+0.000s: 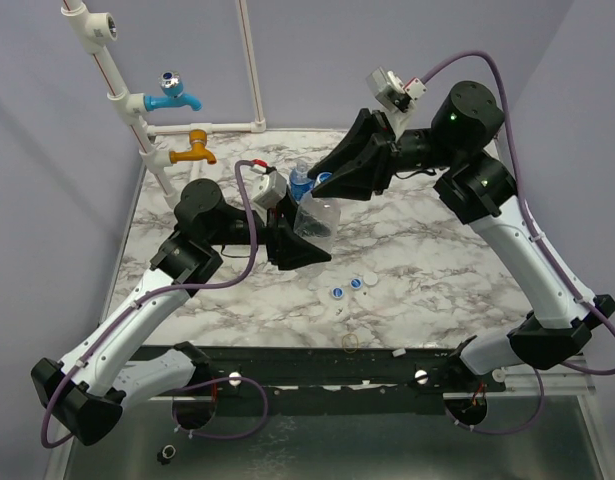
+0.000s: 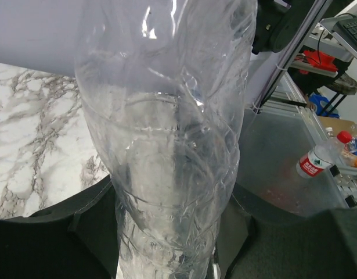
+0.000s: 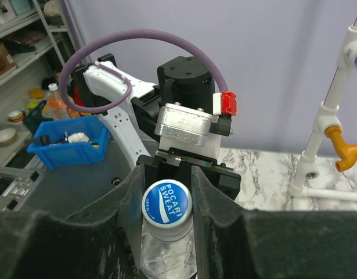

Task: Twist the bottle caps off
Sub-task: Unscrew the bottle cap from the plastic bottle.

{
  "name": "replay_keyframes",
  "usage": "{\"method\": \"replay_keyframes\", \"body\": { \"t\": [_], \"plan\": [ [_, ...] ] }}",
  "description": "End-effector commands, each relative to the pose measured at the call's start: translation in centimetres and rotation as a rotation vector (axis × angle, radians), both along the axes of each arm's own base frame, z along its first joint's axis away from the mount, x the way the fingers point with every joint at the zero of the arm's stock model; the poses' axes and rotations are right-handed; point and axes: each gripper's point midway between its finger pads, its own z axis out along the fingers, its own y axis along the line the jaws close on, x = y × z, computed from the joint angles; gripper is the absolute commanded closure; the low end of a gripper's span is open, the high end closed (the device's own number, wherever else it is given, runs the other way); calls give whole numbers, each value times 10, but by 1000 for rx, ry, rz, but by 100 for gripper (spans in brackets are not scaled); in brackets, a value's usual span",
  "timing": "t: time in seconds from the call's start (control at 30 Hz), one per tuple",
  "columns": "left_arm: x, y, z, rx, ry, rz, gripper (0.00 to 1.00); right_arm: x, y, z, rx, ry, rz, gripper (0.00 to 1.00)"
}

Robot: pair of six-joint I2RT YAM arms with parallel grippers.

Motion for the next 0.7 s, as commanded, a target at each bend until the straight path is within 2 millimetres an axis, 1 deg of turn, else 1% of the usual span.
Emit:
{"method": "replay_keyframes", "body": {
  "t": [0.0, 0.07, 0.1, 0.13, 0.17, 0.23, 0.27, 0.43, 0.5, 0.6, 0.67],
  "plan": [
    [1, 4, 20, -41, -41, 14, 96, 1, -3, -15, -55, 53, 9, 56],
    [9, 4, 17, -35, -50, 56, 96, 40, 1, -6, -28, 90, -232, 21],
    [16, 4, 15, -32, -55, 91, 96, 60, -1, -1, -11, 111, -357, 6],
    [24, 4, 13, -27, -62, 132, 96, 75, -4, 2, 3, 133, -448, 0],
    [32, 5, 11, -22, -69, 175, 96, 87, -7, 6, 13, 158, -519, 0],
    [52, 8, 4, -1, -81, 279, 96, 101, -10, 10, 28, 199, -600, 0],
    [62, 11, 1, 7, -88, 336, 96, 106, -9, 9, 29, 229, -619, 0],
    [102, 25, -13, 57, -106, 553, 96, 134, -5, -13, -11, 319, -730, 0],
    [112, 30, -19, 76, -103, 613, 96, 140, -2, -20, -25, 338, -751, 3],
    [121, 34, -26, 98, -102, 660, 96, 142, 4, -22, -21, 343, -741, 8],
    [122, 35, -29, 103, -97, 667, 96, 141, 9, -20, -14, 341, -722, 11]
  ]
}}
